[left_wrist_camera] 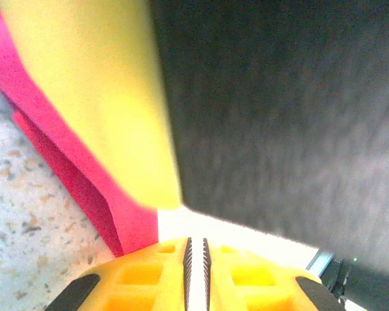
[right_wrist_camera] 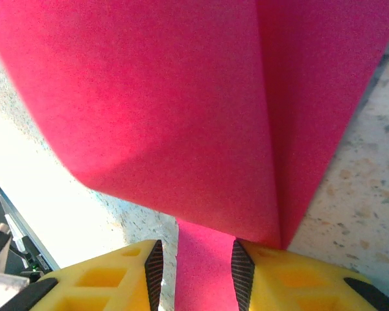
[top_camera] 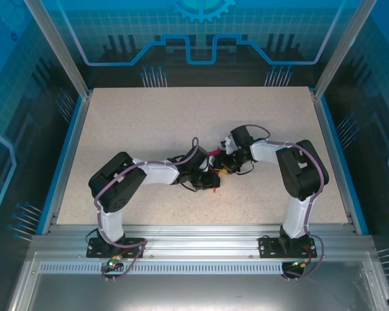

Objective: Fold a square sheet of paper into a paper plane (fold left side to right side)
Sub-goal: Fold the wing for the fifth time at the center of the table.

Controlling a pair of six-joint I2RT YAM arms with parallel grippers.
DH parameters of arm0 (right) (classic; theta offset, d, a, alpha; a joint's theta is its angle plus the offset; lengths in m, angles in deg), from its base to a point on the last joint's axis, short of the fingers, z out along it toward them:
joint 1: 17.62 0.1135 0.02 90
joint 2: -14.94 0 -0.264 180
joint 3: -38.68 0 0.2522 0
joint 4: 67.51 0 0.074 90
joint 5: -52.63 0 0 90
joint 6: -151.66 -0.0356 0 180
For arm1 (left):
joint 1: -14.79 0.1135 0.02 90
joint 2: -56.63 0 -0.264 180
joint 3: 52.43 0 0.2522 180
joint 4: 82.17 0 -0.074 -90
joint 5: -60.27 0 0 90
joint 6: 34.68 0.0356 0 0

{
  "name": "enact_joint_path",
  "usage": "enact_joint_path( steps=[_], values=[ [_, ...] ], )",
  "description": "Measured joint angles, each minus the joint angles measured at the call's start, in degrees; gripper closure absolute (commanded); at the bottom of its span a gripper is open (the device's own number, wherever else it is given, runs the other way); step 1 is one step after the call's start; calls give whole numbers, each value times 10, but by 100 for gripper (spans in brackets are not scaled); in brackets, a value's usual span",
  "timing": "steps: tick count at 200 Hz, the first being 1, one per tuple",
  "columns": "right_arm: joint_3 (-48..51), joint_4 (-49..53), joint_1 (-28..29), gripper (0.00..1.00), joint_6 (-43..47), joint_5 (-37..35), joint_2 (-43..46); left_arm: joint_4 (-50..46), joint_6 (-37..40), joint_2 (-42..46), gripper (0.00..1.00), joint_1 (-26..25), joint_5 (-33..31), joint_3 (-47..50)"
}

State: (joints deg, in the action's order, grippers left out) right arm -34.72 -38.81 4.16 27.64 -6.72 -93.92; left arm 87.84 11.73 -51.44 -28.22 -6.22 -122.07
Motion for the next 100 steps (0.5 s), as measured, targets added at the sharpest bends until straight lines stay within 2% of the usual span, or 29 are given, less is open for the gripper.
enact_joint_path(
  steps=[100],
  values=[
    [0,10,-2,62,0,-3,10,5,-18,-3,85,-1,-8,12]
  ],
)
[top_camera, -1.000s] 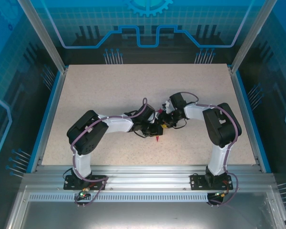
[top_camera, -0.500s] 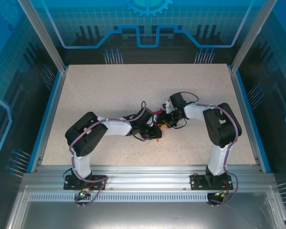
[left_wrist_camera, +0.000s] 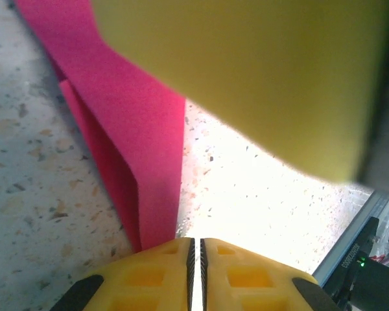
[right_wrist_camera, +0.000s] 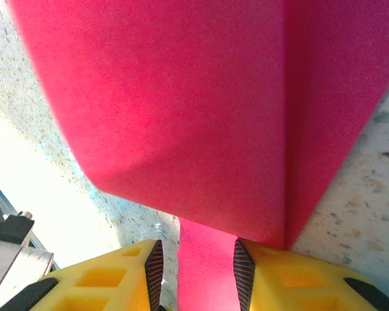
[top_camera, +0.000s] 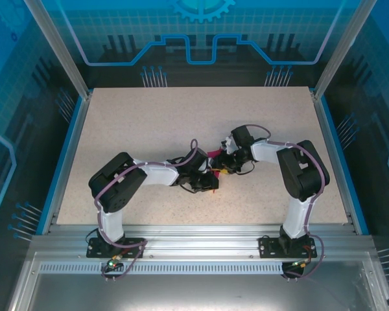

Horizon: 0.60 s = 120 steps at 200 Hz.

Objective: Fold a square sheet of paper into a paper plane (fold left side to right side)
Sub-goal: Fold the wing for the fifth time at the center of the table.

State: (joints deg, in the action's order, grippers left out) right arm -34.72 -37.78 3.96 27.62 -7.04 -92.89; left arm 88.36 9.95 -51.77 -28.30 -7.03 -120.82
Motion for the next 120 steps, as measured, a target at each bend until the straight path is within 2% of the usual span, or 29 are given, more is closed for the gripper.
enact_joint_path(
  steps=[50,61,75,88,120],
  values=[
    [3,22,-19,61,0,-7,55,-6,-13,-9,87,0,-2,-6],
    [7,20,-20,64,1,-4,71,-8,-13,-10,87,0,-2,-8],
    [12,15,-21,81,5,-1,85,-8,-13,-11,87,0,0,-9],
    [19,9,-21,90,3,2,93,-8,-14,-11,88,0,1,-9],
    [31,1,-16,91,4,3,88,-8,-17,-12,88,0,1,-10]
  ],
)
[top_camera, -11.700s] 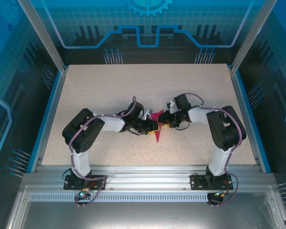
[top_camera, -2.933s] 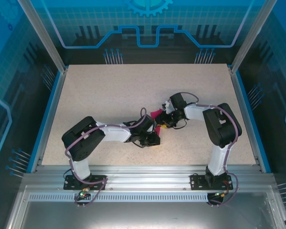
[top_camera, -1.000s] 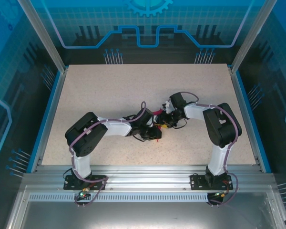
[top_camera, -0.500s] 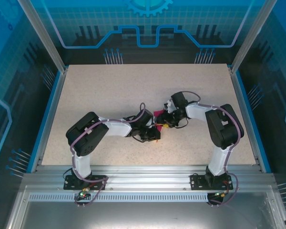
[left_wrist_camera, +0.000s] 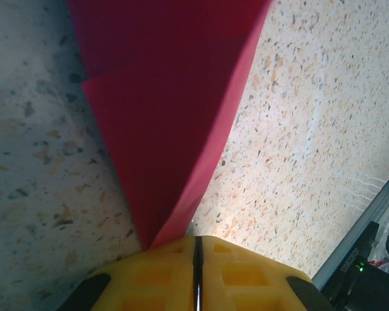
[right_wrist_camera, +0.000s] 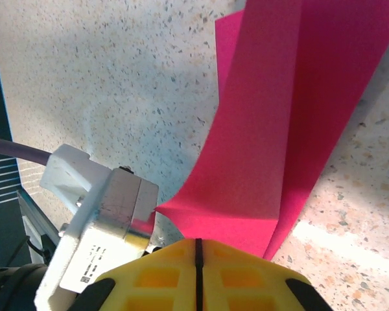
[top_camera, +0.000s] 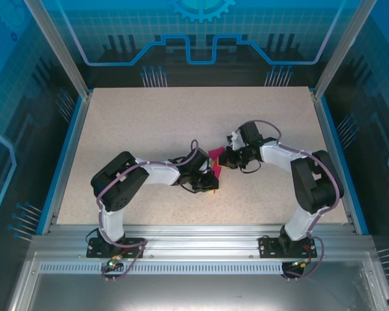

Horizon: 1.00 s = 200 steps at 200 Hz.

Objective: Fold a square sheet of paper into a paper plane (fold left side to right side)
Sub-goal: Fold the wing for the fifth time at the center of the table.

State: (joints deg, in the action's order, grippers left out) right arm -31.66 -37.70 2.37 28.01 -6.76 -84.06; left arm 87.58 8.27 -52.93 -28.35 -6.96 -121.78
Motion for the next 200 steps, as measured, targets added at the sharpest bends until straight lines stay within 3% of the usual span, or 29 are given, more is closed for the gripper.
enact_joint_path(
  steps=[95,200],
  values=[
    [-23,-11,17,88,23,-36,-86,-5,-9,0,90,0,0,-3],
    [-62,12,17,87,68,-41,-117,-13,-11,-9,92,0,1,-15]
  ],
)
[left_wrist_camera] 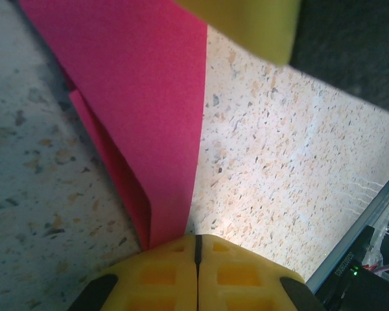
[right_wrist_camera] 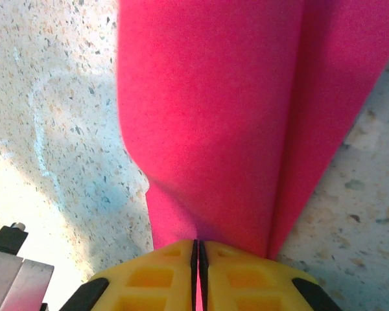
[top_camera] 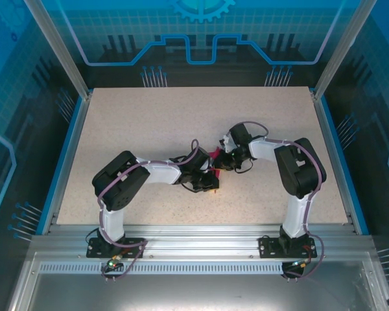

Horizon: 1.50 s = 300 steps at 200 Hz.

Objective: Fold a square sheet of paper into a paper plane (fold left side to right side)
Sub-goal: Fold the wing for the fifth time at the center of the table.

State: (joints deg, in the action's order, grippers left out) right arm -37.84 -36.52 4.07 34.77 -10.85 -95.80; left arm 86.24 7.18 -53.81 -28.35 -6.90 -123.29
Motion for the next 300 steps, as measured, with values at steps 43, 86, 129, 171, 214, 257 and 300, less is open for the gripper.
enact_joint_path(
  steps=[43,86,129,171,214,257,300],
  values=[
    [-16,14,-4,87,12,4,-11,0,0,-1,92,0,1,-1],
    [-42,36,-12,87,24,13,-28,0,0,-2,93,0,1,-2],
    [-65,48,-20,87,35,21,-43,1,0,-2,93,0,1,-2],
    [-101,59,-30,86,44,22,-67,1,0,-2,93,0,1,-2],
    [-138,73,-37,86,52,20,-88,1,0,-2,93,0,1,-2],
    [-169,85,-46,86,60,23,-110,1,0,-2,93,0,1,-2],
    [-202,121,-48,86,71,25,-128,5,0,-3,93,0,1,-3]
  ],
)
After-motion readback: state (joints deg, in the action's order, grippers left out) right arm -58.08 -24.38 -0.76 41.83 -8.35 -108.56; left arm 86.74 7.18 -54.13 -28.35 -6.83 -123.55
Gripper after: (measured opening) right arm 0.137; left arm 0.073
